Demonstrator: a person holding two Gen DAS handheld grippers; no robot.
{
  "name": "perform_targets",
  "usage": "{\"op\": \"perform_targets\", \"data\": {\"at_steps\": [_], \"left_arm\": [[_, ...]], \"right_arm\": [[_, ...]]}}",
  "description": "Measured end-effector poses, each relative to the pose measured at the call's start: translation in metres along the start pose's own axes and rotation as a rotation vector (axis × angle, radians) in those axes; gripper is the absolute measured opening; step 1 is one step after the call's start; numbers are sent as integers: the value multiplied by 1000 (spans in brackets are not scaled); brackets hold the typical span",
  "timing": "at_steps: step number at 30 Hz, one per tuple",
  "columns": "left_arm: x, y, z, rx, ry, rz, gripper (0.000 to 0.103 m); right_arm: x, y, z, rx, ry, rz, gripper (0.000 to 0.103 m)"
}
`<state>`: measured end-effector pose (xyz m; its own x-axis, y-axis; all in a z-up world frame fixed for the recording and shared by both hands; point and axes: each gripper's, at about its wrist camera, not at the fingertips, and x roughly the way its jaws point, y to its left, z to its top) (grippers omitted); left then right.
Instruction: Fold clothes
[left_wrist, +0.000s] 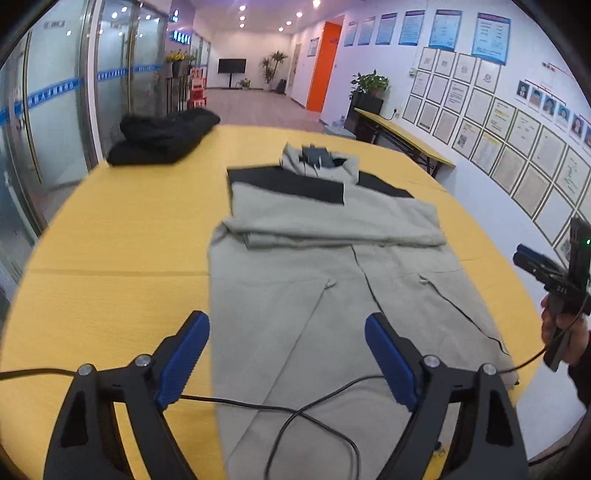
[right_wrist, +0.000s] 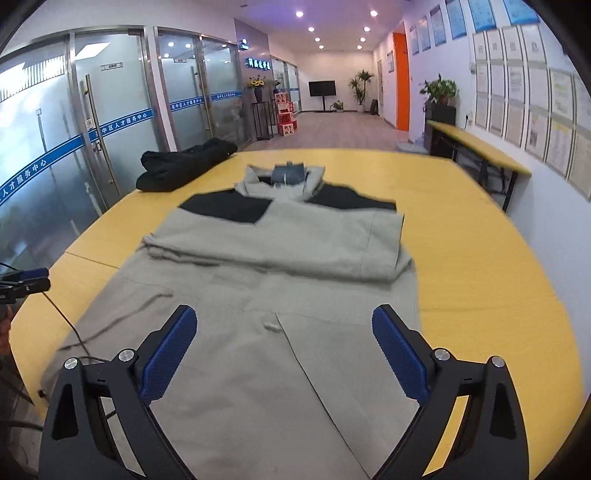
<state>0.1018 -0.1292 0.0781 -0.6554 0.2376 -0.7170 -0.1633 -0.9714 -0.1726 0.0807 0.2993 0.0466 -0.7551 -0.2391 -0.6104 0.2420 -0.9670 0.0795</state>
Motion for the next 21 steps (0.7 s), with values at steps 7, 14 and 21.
{"op": "perform_targets", "data": {"at_steps": [7,14,21], "left_arm": [[-75,-21,-7,-29,52,29,101],[-11,-36,-103,-21,122,21,101],[-4,-37,-115,-50,121,24,99]], "right_arm": [[-79,19,20,38,50,0,103],[-61,-8,-79,61,92,26,103],[-56,-22,-115,6,103,24,103]]}}
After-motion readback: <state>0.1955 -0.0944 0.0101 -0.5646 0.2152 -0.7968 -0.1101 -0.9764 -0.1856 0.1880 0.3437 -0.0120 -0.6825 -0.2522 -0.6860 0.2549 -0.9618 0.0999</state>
